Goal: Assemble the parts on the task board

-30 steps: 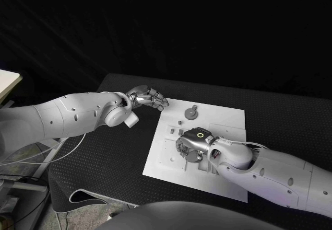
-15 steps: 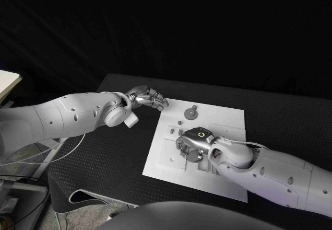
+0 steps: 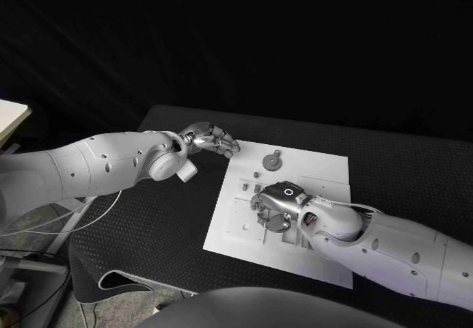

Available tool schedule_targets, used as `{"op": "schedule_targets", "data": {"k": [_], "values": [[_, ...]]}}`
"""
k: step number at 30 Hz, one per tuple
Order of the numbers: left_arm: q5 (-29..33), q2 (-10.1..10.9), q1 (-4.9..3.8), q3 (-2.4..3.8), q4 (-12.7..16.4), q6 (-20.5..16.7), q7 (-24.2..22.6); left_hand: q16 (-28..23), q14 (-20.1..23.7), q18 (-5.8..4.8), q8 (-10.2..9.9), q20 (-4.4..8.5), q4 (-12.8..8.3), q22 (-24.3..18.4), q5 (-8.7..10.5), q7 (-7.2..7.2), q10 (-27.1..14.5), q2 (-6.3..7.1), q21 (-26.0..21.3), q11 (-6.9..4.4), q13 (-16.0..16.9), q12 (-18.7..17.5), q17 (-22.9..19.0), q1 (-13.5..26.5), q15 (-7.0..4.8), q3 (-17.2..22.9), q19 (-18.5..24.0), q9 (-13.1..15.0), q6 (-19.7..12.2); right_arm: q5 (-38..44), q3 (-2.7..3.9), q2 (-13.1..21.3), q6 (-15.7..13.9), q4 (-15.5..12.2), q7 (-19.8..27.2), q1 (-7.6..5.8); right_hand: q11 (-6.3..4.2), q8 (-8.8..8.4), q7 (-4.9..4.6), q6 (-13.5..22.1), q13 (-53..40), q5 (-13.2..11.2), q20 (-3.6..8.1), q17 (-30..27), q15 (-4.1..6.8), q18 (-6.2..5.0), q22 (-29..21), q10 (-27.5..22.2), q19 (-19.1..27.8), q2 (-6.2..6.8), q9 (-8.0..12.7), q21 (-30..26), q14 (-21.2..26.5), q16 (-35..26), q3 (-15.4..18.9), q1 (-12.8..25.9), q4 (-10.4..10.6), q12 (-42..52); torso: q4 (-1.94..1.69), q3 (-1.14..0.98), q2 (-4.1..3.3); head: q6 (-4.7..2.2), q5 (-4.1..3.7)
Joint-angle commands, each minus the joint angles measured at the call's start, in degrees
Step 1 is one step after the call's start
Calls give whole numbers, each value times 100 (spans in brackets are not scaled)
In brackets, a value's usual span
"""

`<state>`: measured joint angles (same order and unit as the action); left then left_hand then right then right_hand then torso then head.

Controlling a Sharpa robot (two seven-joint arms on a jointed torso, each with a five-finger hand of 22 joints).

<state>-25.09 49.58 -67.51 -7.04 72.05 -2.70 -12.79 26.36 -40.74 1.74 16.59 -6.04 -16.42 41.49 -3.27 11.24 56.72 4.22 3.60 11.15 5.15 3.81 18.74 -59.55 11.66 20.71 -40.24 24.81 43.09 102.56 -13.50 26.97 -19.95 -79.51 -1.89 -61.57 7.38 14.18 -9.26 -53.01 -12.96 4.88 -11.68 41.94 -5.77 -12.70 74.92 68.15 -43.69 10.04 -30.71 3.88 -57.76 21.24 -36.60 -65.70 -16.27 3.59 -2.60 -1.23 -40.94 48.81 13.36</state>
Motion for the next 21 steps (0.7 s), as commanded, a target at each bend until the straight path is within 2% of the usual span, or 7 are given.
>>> {"op": "schedule_targets", "data": {"k": [1, 8, 11, 17, 21], "values": [[11, -2, -8, 4, 11, 0, -45, -36, 16, 29, 31, -15, 0, -10, 28, 146, -10, -7, 28, 8, -6, 18, 9, 24, 20, -7, 14, 9, -57, 11, -14, 41, 62, -28, -70, 20, -14, -25, -5, 29, -7, -28, -2, 12, -11, 62, 127, -27, 53, 35, 7, -11, 42, -36, -6, -14, 26, 42, 1, 0, 0, 5, 4], [11, 1, -8, 4, -8, 3, -46, -37, 17, 27, 32, -16, 0, -12, 28, 146, -10, -8, 27, 8, -7, 18, 9, 23, 20, -6, 18, 9, -58, 0, 10, 209, -19, -259, -101, -35, -20, -22, -2, 20, -11, -29, 3, 28, -7, 61, 132, -20, 52, 29, 15, -2, 38, -28, -20, -35, 11, 55, 4, 1, 2, -3, 7], [11, 10, -8, 4, -41, 5, -46, -37, 17, 27, 32, -16, 0, -13, 28, 146, -10, -8, 26, 8, -7, 18, 10, 22, 20, -6, 20, 10, -58, 0, 57, 280, -60, -388, -122, -94, -23, -19, -1, 13, -13, -30, 4, 36, -4, 61, 134, -13, 45, 30, 17, 4, 31, -22, -20, -28, 17, 62, 12, -3, 1, -13, 7], [11, 28, -8, 4, -85, 0, -55, -37, 16, 26, 34, -17, 0, -15, 28, 146, -8, -10, 25, 7, -7, 19, 10, 21, 20, -4, 23, 10, -56, -72, 314, 467, -85, -655, -147, -260, -33, -7, 8, -12, -21, -30, 7, 55, 5, 58, 137, 8, 21, 38, 23, 16, 12, -8, -23, -5, 39, 80, 24, -14, 1, -62, -22], [11, 31, -8, 4, -53, -2, -55, -37, 15, 25, 35, -17, 0, -17, 28, 145, -6, -10, 25, 7, -7, 20, 11, 20, 20, -4, 25, 11, -55, -229, 516, 588, -32, -784, -174, -446, -38, 1, 14, -29, -25, -31, 8, 68, 11, 57, 137, 16, 4, 42, 27, 21, 2, -1, -24, 28, 71, 88, 36, -15, -1, -100, -67]]}}
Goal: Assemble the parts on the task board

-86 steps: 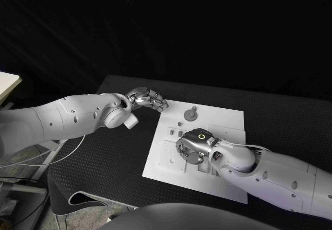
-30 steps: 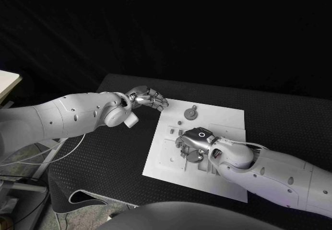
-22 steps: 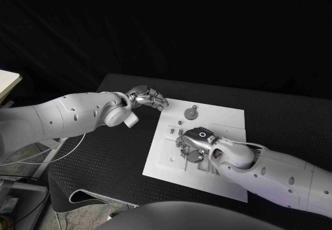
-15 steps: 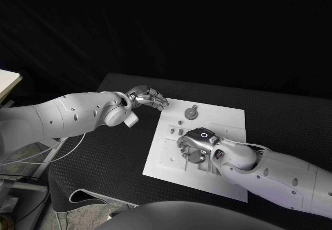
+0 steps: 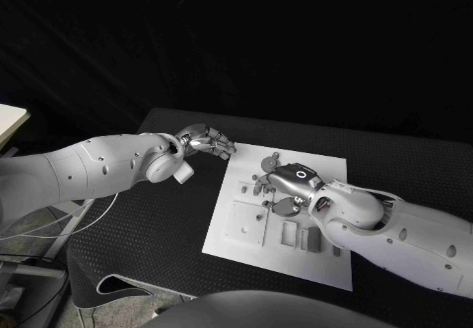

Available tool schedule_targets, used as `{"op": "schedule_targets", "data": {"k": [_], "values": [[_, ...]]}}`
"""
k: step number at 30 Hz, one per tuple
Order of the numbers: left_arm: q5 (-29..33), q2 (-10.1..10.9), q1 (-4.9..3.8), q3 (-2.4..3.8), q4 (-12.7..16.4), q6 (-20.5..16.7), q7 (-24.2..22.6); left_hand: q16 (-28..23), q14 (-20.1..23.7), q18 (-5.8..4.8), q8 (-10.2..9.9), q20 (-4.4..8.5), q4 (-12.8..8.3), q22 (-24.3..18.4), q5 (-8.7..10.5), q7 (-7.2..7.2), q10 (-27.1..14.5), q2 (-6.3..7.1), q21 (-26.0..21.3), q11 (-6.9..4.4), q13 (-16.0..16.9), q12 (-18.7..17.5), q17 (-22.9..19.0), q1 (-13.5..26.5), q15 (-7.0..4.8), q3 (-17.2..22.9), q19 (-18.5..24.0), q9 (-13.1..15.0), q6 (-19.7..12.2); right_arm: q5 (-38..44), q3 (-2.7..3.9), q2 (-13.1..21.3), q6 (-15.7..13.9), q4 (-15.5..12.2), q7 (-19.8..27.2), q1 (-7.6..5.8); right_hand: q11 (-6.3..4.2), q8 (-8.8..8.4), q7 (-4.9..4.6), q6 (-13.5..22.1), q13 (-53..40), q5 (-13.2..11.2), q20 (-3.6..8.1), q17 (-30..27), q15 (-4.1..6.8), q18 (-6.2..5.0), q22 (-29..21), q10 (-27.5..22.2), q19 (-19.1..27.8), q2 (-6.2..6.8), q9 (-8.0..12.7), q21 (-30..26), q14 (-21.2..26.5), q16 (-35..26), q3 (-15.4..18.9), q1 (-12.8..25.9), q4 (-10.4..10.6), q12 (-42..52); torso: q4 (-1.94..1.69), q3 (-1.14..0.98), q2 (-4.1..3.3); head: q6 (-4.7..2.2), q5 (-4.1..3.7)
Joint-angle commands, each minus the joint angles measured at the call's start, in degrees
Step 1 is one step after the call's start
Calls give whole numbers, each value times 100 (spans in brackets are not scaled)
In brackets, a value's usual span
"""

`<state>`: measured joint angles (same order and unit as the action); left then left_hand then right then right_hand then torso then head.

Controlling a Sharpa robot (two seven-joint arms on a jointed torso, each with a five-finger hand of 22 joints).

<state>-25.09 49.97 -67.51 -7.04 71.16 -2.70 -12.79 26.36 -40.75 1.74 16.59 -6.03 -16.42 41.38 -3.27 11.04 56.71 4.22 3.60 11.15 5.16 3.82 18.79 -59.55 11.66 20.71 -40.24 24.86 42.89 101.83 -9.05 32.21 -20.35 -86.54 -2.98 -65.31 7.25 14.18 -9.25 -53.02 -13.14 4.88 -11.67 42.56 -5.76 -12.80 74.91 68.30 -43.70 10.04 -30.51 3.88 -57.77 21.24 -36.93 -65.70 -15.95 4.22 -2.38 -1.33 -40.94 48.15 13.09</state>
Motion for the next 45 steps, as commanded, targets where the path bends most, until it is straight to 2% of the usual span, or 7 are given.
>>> {"op": "schedule_targets", "data": {"k": [1, 14, 23, 28, 34, 39, 45], "values": [[11, -11, -8, 4, 46, 4, -55, -37, 15, 25, 35, -17, 0, -6, 28, 165, -6, -11, 25, 7, -8, 20, 7, 19, 20, -3, 26, 6, -34, -158, 117, 105, 57, -119, -90, -109, -27, 3, 14, -30, -8, -30, 9, 11, 12, 65, 137, 6, -1, 41, 8, 23, -2, 2, 8, 34, 46, 28, 4, -1, -4, -55, -67], [5, -14, -8, 4, 68, -24, -70, -37, 14, 23, 39, -17, 0, -10, 28, 164, -4, -9, 26, 6, -10, 21, 8, 19, 20, -2, 29, 7, -29, -1071, 174, 736, 692, -181, 305, -504, -74, -48, -18, 68, -38, -31, 18, 61, 8, 73, 123, 100, 1, -26, 74, -14, 23, -26, -9, 69, 57, 69, 8, -11, -7, -247, -214], [5, 2, -7, 3, 46, -27, -78, -37, 13, 22, 43, -17, 1, -12, 28, 162, -1, -9, 27, 5, -10, 22, 9, 21, 20, -3, 30, 8, -25, -883, 158, 1114, 1164, -291, 302, -537, 566, -376, 229, 856, 597, -29, -66, -228, -591, 494, 149, -1575, 1308, 482, 306, -12, 1343, -718, -181, -63, 400, -61, 13, -22, -2, -319, -271], [4, -7, -7, 3, 22, -15, -78, -37, 13, 21, 44, -17, 1, -13, 28, 161, 0, -8, 27, 5, -10, 23, 10, 21, 20, -3, 31, 9, -23, -302, 107, 1235, 1474, -292, 159, -538, 619, -439, 480, 1291, 808, -39, -56, -289, -717, 624, 150, -1943, 1587, 664, 313, -7, 1688, -798, -128, -199, 639, -53, -1, -21, -5, -331, -295], [3, -30, -5, 3, -11, -8, -87, -38, 13, 20, 46, -18, 2, -14, 28, 160, 1, -10, 27, 4, -11, 23, 10, 21, 20, -2, 32, 9, -21, 116, 70, 1280, 1628, -265, 93, -538, 640, -316, 478, 1342, 911, -39, -72, -334, -888, 819, 156, -2173, 2044, 691, 251, 12, 2196, -917, -68, -304, 685, -21, -7, -13, 0, -341, -321], [3, -40, -5, 3, -15, 2, -86, -38, 12, 20, 46, -18, 3, -15, 28, 160, 2, -11, 28, 4, -11, 23, 10, 21, 20, -1, 32, 10, -20, 229, -14, 1279, 1329, -101, 275, -538, 466, -98, 294, 1083, 856, -42, 15, -230, -717, 708, 146, -1827, 1675, 643, 179, 223, 1834, -614, -83, -299, 751, 172, -13, -8, -5, -343, -335], [3, -52, -5, 3, -26, 13, -88, -38, 12, 19, 48, -18, 4, -16, 28, 159, 3, -14, 28, 4, -12, 24, 11, 22, 20, 0, 33, 10, -19, 157, -220, 1204, 913, 156, 635, -534, 143, 112, 137, 797, 681, -41, 198, -101, -86, 248, 107, -913, 251, 420, 144, 738, 418, 53, -46, -200, 666, 591, -14, -4, -4, -342, -343]]}}
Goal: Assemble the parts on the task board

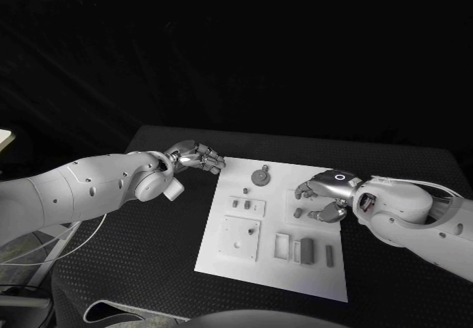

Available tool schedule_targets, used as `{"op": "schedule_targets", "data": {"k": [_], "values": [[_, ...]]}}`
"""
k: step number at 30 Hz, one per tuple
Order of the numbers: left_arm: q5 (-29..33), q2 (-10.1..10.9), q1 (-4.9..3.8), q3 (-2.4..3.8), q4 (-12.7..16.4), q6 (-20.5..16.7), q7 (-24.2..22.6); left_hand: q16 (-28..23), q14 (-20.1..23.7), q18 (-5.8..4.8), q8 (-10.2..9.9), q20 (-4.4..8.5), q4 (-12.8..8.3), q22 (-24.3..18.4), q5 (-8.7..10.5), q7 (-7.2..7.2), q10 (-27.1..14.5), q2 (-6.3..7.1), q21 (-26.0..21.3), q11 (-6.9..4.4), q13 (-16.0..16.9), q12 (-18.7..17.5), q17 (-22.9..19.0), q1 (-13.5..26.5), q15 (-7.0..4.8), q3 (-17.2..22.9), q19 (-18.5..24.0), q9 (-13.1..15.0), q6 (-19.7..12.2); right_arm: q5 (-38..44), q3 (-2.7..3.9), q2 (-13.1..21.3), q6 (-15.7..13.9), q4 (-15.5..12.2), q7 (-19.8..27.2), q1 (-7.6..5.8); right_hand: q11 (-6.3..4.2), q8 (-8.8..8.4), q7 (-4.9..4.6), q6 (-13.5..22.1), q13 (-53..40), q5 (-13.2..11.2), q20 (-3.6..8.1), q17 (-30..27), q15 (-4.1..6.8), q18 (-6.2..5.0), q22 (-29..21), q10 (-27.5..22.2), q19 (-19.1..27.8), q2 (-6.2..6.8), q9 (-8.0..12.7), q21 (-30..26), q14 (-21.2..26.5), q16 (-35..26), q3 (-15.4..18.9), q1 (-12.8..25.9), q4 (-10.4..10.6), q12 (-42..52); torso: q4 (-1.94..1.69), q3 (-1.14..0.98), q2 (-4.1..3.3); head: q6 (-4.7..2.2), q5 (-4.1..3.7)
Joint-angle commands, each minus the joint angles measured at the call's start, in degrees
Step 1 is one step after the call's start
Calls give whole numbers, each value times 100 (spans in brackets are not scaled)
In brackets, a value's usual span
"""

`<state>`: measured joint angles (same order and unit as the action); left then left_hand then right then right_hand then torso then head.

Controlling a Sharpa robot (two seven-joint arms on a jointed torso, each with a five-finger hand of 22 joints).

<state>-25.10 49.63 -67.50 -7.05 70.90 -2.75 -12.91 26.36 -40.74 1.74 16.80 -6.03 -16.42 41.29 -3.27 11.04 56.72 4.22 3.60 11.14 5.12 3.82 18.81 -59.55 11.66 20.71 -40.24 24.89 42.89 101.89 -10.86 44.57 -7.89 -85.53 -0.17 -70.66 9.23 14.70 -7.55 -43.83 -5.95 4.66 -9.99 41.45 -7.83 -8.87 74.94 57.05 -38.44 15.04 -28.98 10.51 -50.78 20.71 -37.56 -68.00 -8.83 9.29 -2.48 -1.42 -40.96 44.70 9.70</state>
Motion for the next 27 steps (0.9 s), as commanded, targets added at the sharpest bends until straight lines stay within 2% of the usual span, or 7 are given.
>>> {"op": "schedule_targets", "data": {"k": [1, 5, 8, 13, 16, 22, 27], "values": [[4, -22, -6, 4, -4, 23, -76, -38, 12, 18, 26, -18, 4, -7, 28, 159, 3, -15, 28, 4, -8, 24, 8, 22, 20, 0, 33, 7, -19, 93, -54, -41, -295, 74, 362, 1, -67, 86, -56, -175, -51, -18, 32, -2, 163, -178, 91, 306, -385, -108, -3, 83, -381, 125, 30, 57, -74, 109, -5, 5, -4, 8, -7], [4, -24, -6, 4, -7, 29, -74, -38, 12, 18, 27, -18, 5, -8, 28, 159, 3, -16, 29, 4, -8, 24, 9, 23, 20, 1, 33, 7, -18, 92, -141, -76, -103, 136, 368, 4, -116, 162, -111, -354, -48, -13, 14, -70, 182, -212, 58, 440, -468, -183, 20, -7, -452, 67, 35, 94, -178, 92, -10, 1, -6, 23, -10], [4, -24, -6, 4, -5, 31, -73, -38, 12, 18, 27, -18, 5, -8, 28, 159, 4, -17, 29, 4, -8, 24, 9, 24, 20, 1, 34, 7, -18, 56, -202, -103, -126, 161, 403, 16, -148, 203, -116, -469, -52, -13, 3, -100, 186, -226, 62, 546, -501, -235, 39, -60, -481, 37, 40, 118, -232, 93, -10, 12, -3, 35, -17], [3, -32, -6, 4, -11, 33, -75, -39, 11, 17, 28, -18, 5, -10, 28, 158, 4, -18, 29, 4, -9, 24, 9, 25, 20, 1, 35, 8, -17, 9, -204, -161, -329, 157, 422, 54, -144, 218, -139, -546, -65, -12, 0, -114, 201, -250, 79, 690, -565, -303, 71, -92, -546, 35, 32, 126, -278, 110, -5, 7, -4, 46, -1], [3, -37, -5, 4, -9, 36, -71, -39, 12, 17, 28, -18, 5, -10, 28, 158, 4, -19, 29, 4, -9, 24, 10, 26, 20, 1, 35, 8, -17, 2, -204, -202, -334, 162, 414, 55, -148, 207, -145, -545, -68, -12, 0, -117, 209, -260, 89, 734, -596, -322, 90, -99, -576, 38, 33, 131, -297, 109, -9, 4, -4, 54, -2], [8, -30, -5, 4, -9, 28, -66, -39, 11, 16, 29, -18, 5, -11, 28, 158, 4, -20, 29, 3, -10, 24, 10, 27, 20, 1, 36, 8, -17, -2, -204, -241, -327, 183, 365, 79, -148, 186, -141, -520, -63, -12, -6, -124, 206, -263, 93, 746, -606, -337, 112, -115, -581, 28, 37, 148, -305, 92, -11, 17, -2, 89, 2], [8, -32, -5, 4, -9, 34, -61, -40, 12, 15, 29, -18, 5, -13, 28, 158, 4, -19, 30, 3, -11, 24, 10, 28, 20, 1, 36, 7, -18, -37, -204, -285, -270, 177, 338, 102, -152, 168, -150, -506, -59, -11, -8, -130, 208, -271, 102, 769, -627, -437, 140, -134, -601, 23, 27, 172, -287, 71, -1, 7, -4, 96, 8]]}}
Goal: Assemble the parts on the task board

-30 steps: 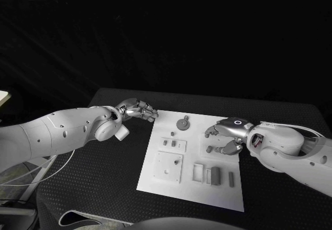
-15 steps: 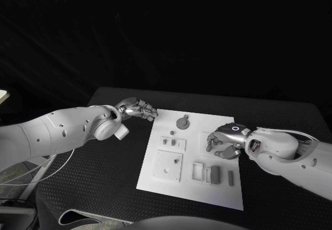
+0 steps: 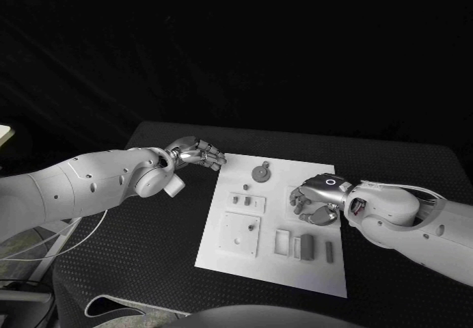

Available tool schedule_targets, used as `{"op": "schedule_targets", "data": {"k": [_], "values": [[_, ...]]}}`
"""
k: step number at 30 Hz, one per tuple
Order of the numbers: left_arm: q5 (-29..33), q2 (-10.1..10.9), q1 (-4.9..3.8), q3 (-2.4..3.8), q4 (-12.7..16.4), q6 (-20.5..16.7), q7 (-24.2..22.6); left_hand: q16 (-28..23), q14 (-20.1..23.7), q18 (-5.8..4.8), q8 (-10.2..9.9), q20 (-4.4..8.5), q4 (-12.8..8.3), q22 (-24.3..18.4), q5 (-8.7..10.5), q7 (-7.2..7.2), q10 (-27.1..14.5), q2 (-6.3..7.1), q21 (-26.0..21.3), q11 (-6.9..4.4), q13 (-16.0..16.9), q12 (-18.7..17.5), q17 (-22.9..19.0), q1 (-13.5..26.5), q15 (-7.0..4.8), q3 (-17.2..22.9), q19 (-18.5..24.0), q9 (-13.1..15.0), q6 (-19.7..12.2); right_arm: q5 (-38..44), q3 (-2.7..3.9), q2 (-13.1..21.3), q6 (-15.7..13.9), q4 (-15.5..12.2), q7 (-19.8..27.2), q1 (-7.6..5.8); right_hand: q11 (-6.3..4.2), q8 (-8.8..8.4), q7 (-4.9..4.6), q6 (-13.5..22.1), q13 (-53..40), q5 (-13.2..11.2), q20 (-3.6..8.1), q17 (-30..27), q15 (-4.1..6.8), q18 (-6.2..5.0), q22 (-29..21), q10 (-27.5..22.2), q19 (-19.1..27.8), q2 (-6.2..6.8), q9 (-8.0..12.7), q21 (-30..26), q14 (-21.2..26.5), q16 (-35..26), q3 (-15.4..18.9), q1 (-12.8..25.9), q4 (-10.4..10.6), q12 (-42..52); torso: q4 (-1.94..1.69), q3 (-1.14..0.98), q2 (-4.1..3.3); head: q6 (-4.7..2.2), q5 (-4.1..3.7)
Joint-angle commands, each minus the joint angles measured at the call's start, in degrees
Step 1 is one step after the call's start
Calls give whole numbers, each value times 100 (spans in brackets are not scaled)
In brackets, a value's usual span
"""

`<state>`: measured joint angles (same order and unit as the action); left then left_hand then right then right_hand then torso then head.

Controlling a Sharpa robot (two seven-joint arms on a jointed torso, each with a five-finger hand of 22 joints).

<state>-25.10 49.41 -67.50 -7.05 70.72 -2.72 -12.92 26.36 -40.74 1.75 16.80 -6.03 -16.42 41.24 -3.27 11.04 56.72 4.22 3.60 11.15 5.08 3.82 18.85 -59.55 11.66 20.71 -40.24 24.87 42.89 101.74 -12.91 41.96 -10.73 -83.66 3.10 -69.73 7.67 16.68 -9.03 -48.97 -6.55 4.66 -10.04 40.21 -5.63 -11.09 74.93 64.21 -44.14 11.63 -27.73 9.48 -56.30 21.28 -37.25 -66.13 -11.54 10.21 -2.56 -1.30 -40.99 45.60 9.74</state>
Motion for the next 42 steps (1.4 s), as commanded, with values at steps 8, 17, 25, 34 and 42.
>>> {"op": "schedule_targets", "data": {"k": [8, 17, 25, 34, 42], "values": [[8, -10, -6, 4, 12, 43, -54, -40, 12, 15, 29, -18, 6, -9, 28, 158, 5, -22, 31, 3, -7, 24, 7, 30, 21, 1, 36, 9, -18, 24, -1, -39, 8, -18, -28, 28, -154, 49, -31, -197, -113, -11, 22, 74, 126, -145, 130, 434, -359, -431, 44, 43, -358, 111, 0, -50, -165, 82, 5, -2, 2, 10, -6], [8, -11, -6, 4, 14, 48, -53, -41, 12, 14, 30, -17, 6, -10, 28, 158, 5, -24, 31, 3, -7, 24, 8, 31, 20, 2, 37, 9, -18, 127, -1, -82, -59, 20, -76, 41, -226, 101, 3, -358, -199, -7, 30, 149, 197, -201, 131, 610, -528, -626, 54, 82, -512, 177, -17, -22, -317, 92, 9, -5, 0, 5, -3], [8, -5, -6, 4, 13, 59, -37, -42, 12, 13, 30, -17, 7, -11, 28, 158, 5, -24, 32, 3, -8, 24, 8, 33, 21, 2, 37, 9, -18, 203, -2, -130, 14, 133, -143, 89, -230, 106, 15, -389, -217, -8, 26, 163, 199, -208, 129, 623, -539, -646, 58, 75, -515, 169, -21, -14, -394, 69, 2, -4, 0, 22, 5], [8, -4, -6, 3, 16, 60, -42, -43, 13, 13, 30, -17, 7, -13, 28, 158, 5, -25, 32, 4, -9, 23, 9, 37, 21, 1, 38, 8, -19, 316, -2, -134, -28, 161, -160, 99, -274, 168, 75, -537, -278, -8, 35, 221, 236, -240, 138, 724, -603, -864, 35, 89, -594, 201, -75, -128, -520, 63, 7, -5, 2, 36, 14], [7, -4, -6, 3, 16, 61, -45, -43, 13, 12, 31, -17, 7, -14, 28, 158, 5, -28, 33, 4, -10, 23, 9, 38, 21, 2, 38, 8, -19, 346, -1, -133, -192, 153, -171, 111, -411, 296, 185, -787, -445, -7, 71, 418, 371, -327, 140, 1017, -880, -1018, -65, 236, -859, 385, -57, -388, -530, 164, 11, -7, 0, 45, 19]]}}
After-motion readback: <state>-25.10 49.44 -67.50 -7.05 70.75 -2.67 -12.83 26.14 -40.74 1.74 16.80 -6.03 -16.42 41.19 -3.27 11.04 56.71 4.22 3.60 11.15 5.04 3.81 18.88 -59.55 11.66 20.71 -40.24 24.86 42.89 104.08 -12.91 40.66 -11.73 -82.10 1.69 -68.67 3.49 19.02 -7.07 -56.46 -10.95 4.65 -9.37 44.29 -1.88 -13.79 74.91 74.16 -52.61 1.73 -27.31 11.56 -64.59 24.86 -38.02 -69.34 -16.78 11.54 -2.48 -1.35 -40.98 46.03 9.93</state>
